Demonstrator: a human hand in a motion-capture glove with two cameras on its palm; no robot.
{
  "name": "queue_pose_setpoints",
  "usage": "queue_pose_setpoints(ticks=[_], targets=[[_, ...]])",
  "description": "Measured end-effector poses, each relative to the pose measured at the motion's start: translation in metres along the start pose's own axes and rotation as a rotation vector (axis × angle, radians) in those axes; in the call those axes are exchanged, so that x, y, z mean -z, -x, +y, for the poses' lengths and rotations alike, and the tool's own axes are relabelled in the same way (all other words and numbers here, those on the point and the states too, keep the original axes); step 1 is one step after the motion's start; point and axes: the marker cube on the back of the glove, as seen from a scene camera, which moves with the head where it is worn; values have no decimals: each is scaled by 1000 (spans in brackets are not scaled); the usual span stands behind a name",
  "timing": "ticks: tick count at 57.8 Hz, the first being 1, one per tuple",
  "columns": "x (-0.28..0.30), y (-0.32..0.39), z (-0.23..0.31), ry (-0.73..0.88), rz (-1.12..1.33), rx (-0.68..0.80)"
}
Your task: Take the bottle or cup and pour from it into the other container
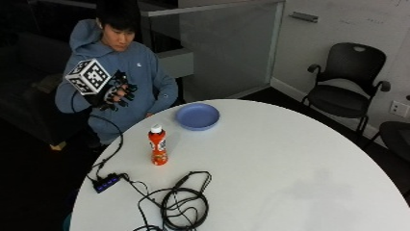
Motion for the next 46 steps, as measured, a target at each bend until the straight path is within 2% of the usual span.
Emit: queue_pose_setpoints(ticks=[15, 30, 46], targets=[[-36, -69, 10, -146, -344, -55], [-96, -99, 6, -108, -553, -113], [-161, -91, -14, -12, -707, -110]])
